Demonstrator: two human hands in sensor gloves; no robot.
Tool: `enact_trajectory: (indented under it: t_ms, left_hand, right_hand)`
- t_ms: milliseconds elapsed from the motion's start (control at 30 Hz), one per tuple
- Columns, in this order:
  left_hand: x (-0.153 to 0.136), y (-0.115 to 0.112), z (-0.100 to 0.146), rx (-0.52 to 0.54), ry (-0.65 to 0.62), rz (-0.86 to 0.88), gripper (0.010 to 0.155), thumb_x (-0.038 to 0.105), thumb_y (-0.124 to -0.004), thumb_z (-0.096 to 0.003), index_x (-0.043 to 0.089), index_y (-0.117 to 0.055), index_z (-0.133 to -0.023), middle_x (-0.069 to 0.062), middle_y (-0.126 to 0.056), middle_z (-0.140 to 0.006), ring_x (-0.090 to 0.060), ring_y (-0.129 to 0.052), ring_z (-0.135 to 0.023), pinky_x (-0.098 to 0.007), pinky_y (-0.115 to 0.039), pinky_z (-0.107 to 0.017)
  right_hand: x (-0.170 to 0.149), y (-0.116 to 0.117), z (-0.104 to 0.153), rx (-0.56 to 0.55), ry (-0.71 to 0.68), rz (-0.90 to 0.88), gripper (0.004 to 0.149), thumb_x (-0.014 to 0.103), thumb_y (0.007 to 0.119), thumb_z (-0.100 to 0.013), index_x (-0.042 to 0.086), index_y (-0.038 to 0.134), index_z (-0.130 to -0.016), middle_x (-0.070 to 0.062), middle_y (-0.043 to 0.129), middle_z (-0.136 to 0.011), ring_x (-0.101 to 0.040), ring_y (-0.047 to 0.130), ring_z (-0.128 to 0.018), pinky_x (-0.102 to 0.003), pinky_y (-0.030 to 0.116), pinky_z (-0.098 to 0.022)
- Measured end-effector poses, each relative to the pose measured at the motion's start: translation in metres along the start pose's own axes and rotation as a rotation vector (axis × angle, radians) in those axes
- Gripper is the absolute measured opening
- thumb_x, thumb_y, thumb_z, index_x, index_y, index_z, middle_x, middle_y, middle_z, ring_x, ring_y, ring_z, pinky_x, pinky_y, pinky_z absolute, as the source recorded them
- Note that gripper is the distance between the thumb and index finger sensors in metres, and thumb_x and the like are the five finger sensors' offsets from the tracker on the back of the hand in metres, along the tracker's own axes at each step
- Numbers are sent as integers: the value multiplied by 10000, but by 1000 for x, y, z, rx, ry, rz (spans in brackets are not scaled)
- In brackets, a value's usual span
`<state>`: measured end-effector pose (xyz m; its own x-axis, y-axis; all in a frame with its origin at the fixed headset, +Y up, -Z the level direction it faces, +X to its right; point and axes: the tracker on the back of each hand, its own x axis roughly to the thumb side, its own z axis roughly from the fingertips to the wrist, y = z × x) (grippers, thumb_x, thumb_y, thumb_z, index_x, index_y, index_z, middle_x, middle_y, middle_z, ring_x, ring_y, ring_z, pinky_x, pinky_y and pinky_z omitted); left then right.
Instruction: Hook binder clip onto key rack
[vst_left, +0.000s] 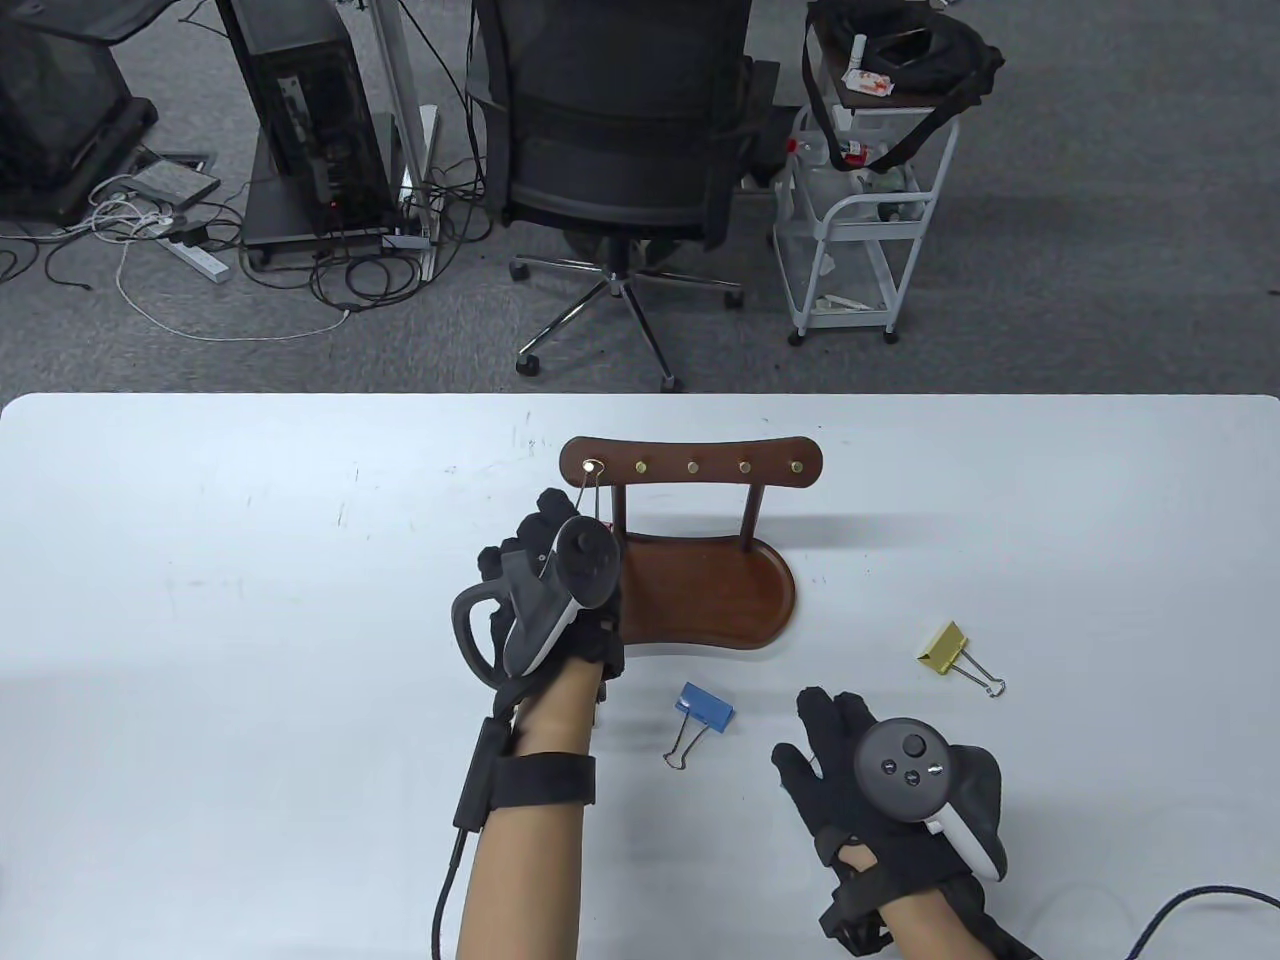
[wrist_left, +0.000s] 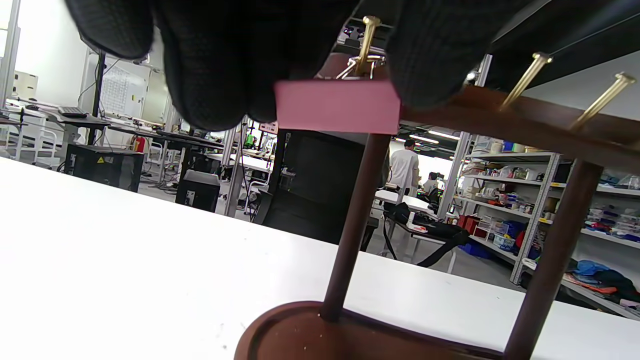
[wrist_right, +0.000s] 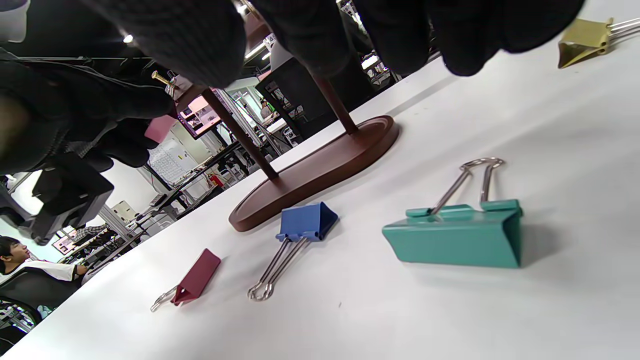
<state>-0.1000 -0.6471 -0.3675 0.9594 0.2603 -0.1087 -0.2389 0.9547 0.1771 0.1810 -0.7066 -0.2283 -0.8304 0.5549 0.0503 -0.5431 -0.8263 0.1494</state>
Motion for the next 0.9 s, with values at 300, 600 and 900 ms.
enact_trajectory:
  t_ms: [300, 600, 900]
  left_hand:
    - [-2, -14, -8, -22, 5, -5, 836, 496, -835, -543, -42, -596, -1137, -271, -779, -1028, -511, -888, -813, -744, -576, -672]
    - [-2, -18, -9, -56, -14, 14, 850, 499, -821, -548, -33, -555, -1156, -284, -742, -1061, -535, -859, -843, -753, -556, -676]
    - [-12, -12, -8, -76, -81, 55, 815, 476, -821, -560, -13, -562, -1159, -297, -739, -1077, -560, -830, -889, -749, -552, -686]
  right_hand:
    - [0, 0, 0, 5, 9, 2, 735, 470, 696, -594, 23, 539, -1155, -403, 498, -1131, -668, 556, -921, -723, 527, -617]
    - [0, 1, -1, 13, 13, 4, 734, 471, 695, -594, 24, 540, -1155, -401, 500, -1132, -669, 557, -919, -722, 528, -617]
    - [0, 2, -1, 23, 17, -3, 735, 471, 695, -594, 23, 539, -1155, -403, 499, -1131, -667, 558, -920, -721, 528, -617]
